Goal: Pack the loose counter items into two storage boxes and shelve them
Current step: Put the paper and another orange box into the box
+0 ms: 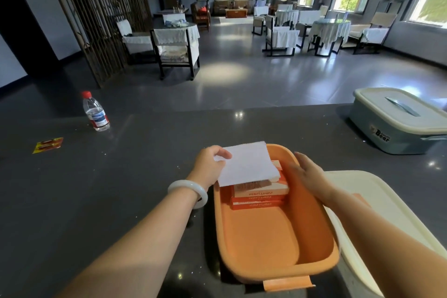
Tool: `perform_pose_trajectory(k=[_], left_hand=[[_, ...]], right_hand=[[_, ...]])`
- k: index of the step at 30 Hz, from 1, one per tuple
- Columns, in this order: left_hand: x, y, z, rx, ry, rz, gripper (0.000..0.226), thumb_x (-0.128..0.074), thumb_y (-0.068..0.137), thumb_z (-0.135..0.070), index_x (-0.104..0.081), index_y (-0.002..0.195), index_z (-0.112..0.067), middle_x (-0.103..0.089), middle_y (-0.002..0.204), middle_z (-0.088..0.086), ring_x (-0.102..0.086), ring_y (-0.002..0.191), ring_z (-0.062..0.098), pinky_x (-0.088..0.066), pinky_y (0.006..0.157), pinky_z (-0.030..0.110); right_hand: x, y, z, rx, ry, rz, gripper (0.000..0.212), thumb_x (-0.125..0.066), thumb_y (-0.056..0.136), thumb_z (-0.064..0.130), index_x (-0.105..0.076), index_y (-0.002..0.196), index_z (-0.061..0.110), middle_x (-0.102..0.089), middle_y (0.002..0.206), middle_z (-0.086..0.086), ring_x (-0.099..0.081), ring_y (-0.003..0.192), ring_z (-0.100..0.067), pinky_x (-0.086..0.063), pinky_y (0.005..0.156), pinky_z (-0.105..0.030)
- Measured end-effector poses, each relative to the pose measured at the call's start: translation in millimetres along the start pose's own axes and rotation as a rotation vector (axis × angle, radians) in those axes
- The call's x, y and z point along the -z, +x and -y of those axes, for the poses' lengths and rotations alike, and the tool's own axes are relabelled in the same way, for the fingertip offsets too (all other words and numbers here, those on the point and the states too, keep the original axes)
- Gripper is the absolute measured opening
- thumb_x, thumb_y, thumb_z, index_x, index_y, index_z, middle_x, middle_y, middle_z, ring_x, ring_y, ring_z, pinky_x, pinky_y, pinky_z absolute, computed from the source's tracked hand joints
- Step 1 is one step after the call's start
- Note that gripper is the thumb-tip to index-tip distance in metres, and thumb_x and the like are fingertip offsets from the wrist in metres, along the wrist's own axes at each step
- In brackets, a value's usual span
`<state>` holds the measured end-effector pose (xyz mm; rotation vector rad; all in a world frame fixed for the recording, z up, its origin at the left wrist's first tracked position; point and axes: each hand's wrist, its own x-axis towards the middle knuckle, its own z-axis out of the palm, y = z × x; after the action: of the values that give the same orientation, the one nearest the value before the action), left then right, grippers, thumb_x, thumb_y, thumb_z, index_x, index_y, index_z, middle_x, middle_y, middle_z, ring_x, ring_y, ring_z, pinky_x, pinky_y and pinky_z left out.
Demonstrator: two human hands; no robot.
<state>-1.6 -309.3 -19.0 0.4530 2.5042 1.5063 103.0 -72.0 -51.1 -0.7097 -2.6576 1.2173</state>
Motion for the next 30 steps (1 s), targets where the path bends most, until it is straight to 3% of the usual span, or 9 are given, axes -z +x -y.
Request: perform_pose_trajectory(k=[3, 6, 13, 16, 21, 26, 30], left_hand=[[-19, 7, -7, 0.012, 0.081, 0.070, 0.028, -0.045, 0.095, 0.000, -0.066, 0.098, -0.020, -0.055, 0.129, -0.002, -0.051, 0.116, 0.016, -0.041, 0.084, 0.025], [-33, 12, -11, 0.005, 0.176, 0.099, 0.029, -0.042, 0.097, -0.001, -0.064, 0.099, -0.021, -0.053, 0.132, -0.001, -0.048, 0.124, 0.019, -0.039, 0.087, 0.028], [-53, 22, -9, -0.070, 0.380, 0.052, 0.025, -0.048, 0.096, -0.002, -0.059, 0.094, -0.024, -0.054, 0.122, -0.001, -0.055, 0.107, 0.018, -0.045, 0.079, 0.025], [-57, 21, -5, -0.155, 0.519, 0.002, 0.022, -0.051, 0.094, -0.002, -0.057, 0.092, -0.023, -0.049, 0.116, -0.002, -0.049, 0.103, 0.016, -0.041, 0.077, 0.024], [-54, 16, 0, -0.312, 0.687, -0.057, 0.016, -0.053, 0.093, -0.006, -0.060, 0.100, -0.018, -0.043, 0.119, 0.000, -0.040, 0.113, 0.020, -0.040, 0.091, 0.027], [-39, 5, 5, -0.205, 0.511, -0.166, 0.031, -0.058, 0.093, -0.016, -0.052, 0.123, -0.019, -0.041, 0.129, 0.000, -0.036, 0.123, 0.019, -0.036, 0.100, 0.029], [-27, -12, 11, -0.017, 0.253, -0.077, 0.042, -0.051, 0.100, -0.024, -0.039, 0.140, -0.023, -0.041, 0.138, 0.000, -0.048, 0.114, 0.015, -0.045, 0.089, 0.029]], right_hand=[[-1, -4, 2, -0.013, 0.053, 0.006, 0.049, -0.042, 0.100, 0.044, -0.036, 0.144, 0.025, -0.054, 0.136, -0.001, -0.055, 0.117, -0.023, -0.049, 0.097, -0.046], [0, -5, 3, -0.030, 0.065, 0.017, 0.048, -0.046, 0.099, 0.043, -0.037, 0.142, 0.025, -0.056, 0.131, 0.000, -0.056, 0.114, -0.023, -0.049, 0.096, -0.046], [0, 1, 4, -0.099, 0.043, 0.052, 0.056, -0.069, 0.087, 0.035, -0.042, 0.134, 0.024, -0.058, 0.116, 0.001, -0.058, 0.102, -0.021, -0.052, 0.087, -0.041], [1, 2, 4, -0.106, 0.020, 0.057, 0.058, -0.071, 0.085, 0.031, -0.041, 0.134, 0.024, -0.058, 0.117, 0.000, -0.057, 0.102, -0.022, -0.051, 0.087, -0.042], [2, 1, 7, -0.089, -0.013, 0.062, 0.060, -0.072, 0.085, 0.029, -0.040, 0.136, 0.023, -0.057, 0.121, -0.001, -0.056, 0.104, -0.021, -0.051, 0.090, -0.043], [2, 1, 8, -0.087, -0.021, 0.054, 0.058, -0.070, 0.087, 0.030, -0.040, 0.136, 0.023, -0.057, 0.123, -0.002, -0.055, 0.102, -0.020, -0.050, 0.090, -0.044], [2, 0, 7, -0.091, -0.019, 0.050, 0.059, -0.070, 0.087, 0.030, -0.040, 0.137, 0.023, -0.057, 0.123, -0.002, -0.056, 0.103, -0.022, -0.051, 0.089, -0.044]])
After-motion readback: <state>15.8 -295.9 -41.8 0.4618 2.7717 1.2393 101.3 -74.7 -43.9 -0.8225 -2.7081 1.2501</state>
